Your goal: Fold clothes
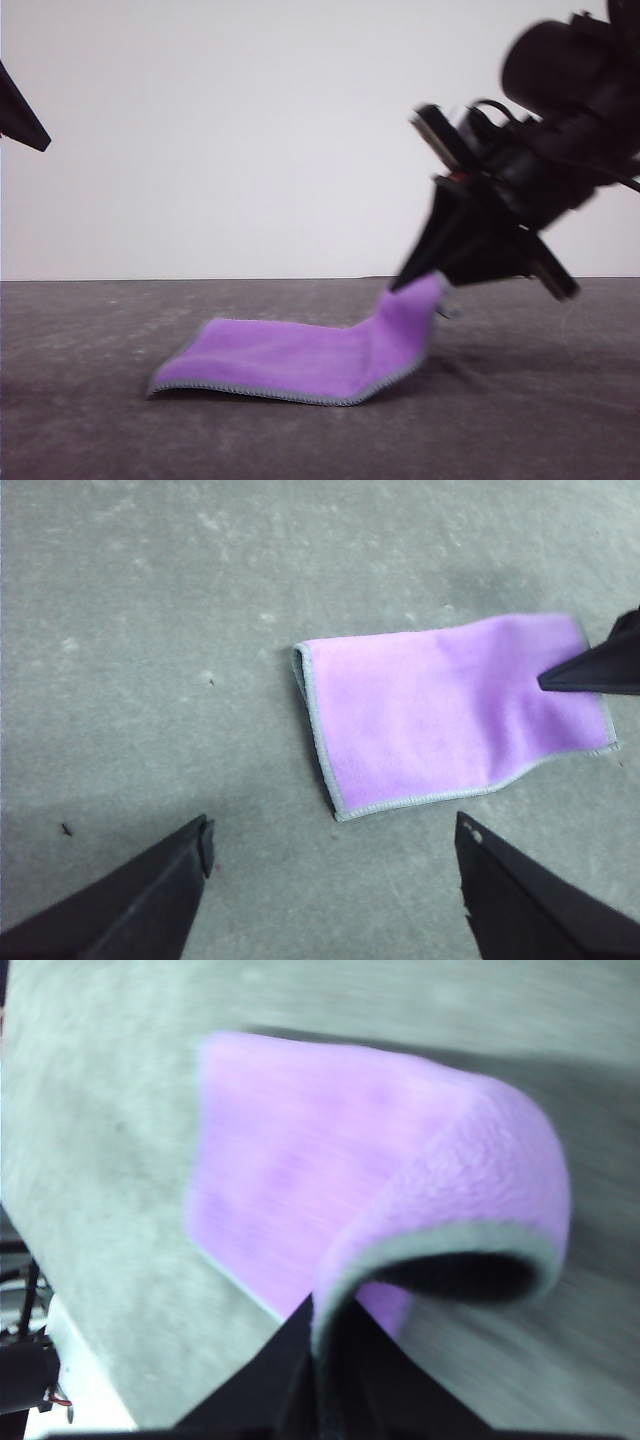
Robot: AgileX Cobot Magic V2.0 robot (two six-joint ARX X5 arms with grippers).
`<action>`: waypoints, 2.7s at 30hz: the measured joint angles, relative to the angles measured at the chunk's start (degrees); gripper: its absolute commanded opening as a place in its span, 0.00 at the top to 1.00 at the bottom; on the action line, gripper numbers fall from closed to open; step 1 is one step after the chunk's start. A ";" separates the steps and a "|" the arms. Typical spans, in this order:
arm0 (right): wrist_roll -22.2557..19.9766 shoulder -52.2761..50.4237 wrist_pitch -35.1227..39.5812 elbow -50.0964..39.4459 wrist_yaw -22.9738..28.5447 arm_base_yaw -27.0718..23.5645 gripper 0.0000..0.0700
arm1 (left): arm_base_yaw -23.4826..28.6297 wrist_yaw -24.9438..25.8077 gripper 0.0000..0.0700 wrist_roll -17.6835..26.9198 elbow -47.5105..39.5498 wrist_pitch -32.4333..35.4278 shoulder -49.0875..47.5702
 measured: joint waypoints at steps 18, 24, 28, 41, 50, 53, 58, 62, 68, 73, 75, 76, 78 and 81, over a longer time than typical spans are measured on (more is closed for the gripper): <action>3.18 16.10 7.17 15.66 -2.67 12.88 0.49 | 0.00 -1.40 0.34 -0.41 0.00 0.02 0.00; 1.99 9.79 -0.37 15.80 -2.07 10.70 0.50 | 0.04 -1.40 0.34 -0.41 0.00 0.07 0.00; -4.16 2.98 -10.19 15.83 3.14 8.55 0.50 | 0.04 -1.42 0.34 -0.41 0.00 0.47 0.00; -23.74 -21.11 -17.83 5.49 22.66 -0.51 0.50 | 0.04 -1.41 0.34 -0.60 0.00 0.48 0.00; -21.56 -37.90 -5.92 -13.44 22.71 -6.70 0.50 | 0.04 -1.42 0.34 -0.61 0.00 0.48 0.00; -20.01 -39.75 -5.45 -16.24 23.56 -6.95 0.50 | 0.04 -1.42 0.34 -0.61 0.00 0.51 0.00; -19.50 -39.73 -5.77 -16.41 23.95 -6.88 0.52 | 0.04 -1.41 0.35 -0.55 0.00 0.41 0.00; -19.36 -39.73 -5.49 -16.41 23.96 -6.88 0.96 | 0.04 -1.32 0.95 -0.45 0.00 0.62 0.00; -19.40 -39.73 -5.28 -16.41 23.97 -6.88 0.98 | -0.02 -1.25 1.00 -0.61 0.00 1.30 0.00; -19.40 -39.73 -5.24 -16.41 23.97 -6.88 0.98 | -0.02 -1.25 1.00 -0.61 0.00 1.29 0.00; -19.40 -39.73 -5.24 -16.41 23.97 -6.88 0.98 | -0.02 -1.25 1.00 -0.61 0.00 1.31 0.00; -19.40 -39.73 -5.24 -16.41 23.97 -6.88 0.98 | -0.02 -1.25 1.00 -0.61 0.00 1.30 0.00; -19.40 -39.73 -5.24 -16.41 23.97 -6.88 0.98 | -0.02 -1.25 1.00 -0.61 0.00 1.29 0.00; -19.40 -39.73 -5.22 -16.41 23.97 -6.88 0.98 | 0.08 -1.25 1.00 -0.59 0.00 1.29 -0.10</action>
